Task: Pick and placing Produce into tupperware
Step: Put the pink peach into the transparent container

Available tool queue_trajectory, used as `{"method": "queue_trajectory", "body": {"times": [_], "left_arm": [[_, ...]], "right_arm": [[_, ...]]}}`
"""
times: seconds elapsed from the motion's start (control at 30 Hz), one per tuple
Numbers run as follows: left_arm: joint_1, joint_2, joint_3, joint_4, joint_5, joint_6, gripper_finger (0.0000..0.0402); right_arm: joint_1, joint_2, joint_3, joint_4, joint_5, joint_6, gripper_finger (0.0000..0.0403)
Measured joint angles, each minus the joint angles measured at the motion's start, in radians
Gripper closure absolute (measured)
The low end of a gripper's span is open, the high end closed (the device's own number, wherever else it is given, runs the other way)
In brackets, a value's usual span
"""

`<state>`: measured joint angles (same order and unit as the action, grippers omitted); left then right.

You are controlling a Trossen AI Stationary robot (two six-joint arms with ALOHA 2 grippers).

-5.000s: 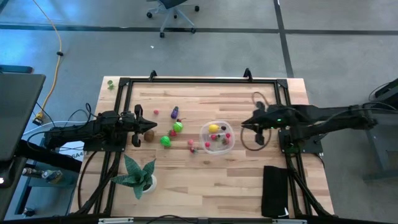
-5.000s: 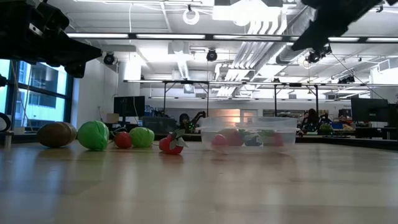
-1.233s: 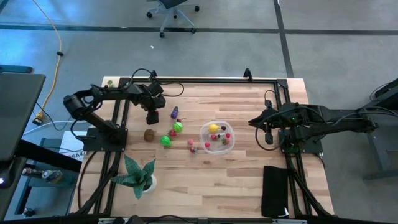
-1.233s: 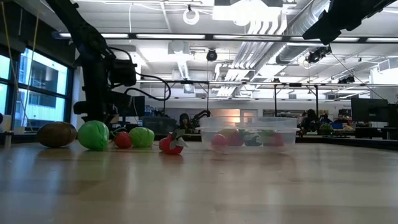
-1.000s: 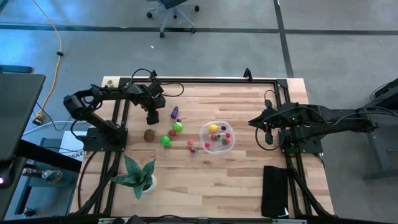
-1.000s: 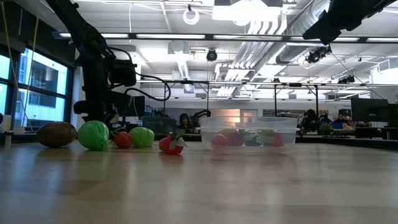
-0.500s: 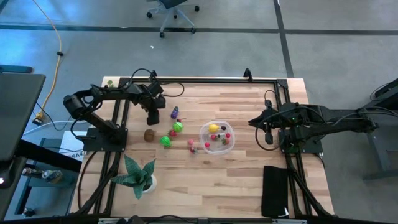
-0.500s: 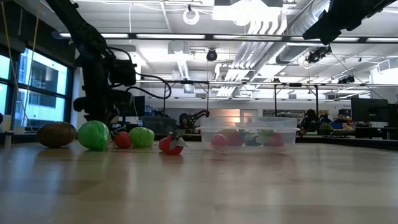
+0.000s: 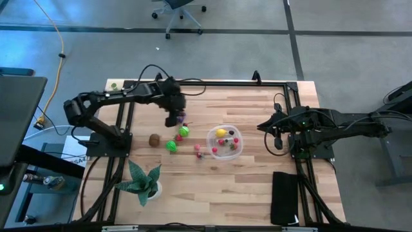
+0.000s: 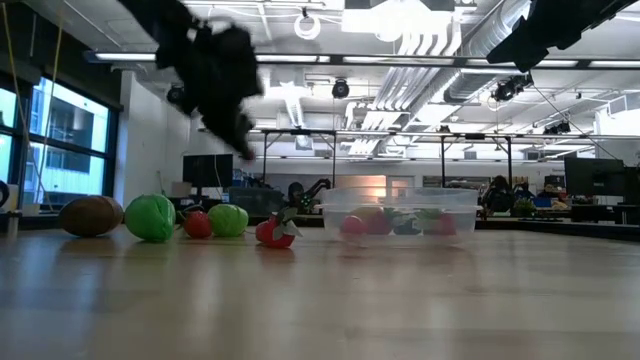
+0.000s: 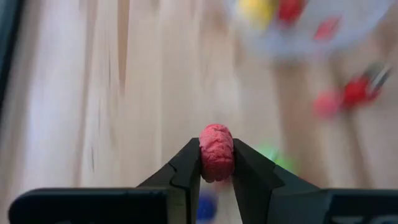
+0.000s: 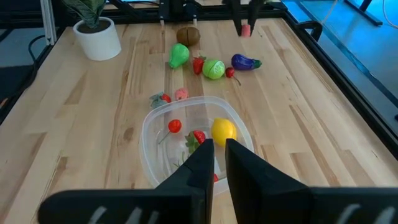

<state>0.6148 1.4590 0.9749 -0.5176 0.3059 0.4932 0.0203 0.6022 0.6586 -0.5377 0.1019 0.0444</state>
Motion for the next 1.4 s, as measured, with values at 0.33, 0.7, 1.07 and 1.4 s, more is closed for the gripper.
{"method": "queue_trajectory", "body": {"times": [0.33,0.7,1.07,1.4], "left_arm": [[-0.267,0.183,0.315,0.056,-0.002,-0.017,0.0332],[-0.343,0.487,0.479,-0.039,-0.016,0.056,0.0332],[-0.37,0.574,0.487,-0.039,-0.115,0.063,0.0332],[-0.375,0.59,0.486,-0.045,-0.113,0.062,0.0332]], "right_arm": [[0.0,0.0,0.0,0.0,0.0,0.0,0.0373],[0.0,0.0,0.0,-0.002,0.0,0.0,0.0373],[0.0,0.0,0.0,-0.004,0.0,0.0,0.0373],[0.0,0.0,0.0,-0.004,0.0,0.0,0.0373]]}}
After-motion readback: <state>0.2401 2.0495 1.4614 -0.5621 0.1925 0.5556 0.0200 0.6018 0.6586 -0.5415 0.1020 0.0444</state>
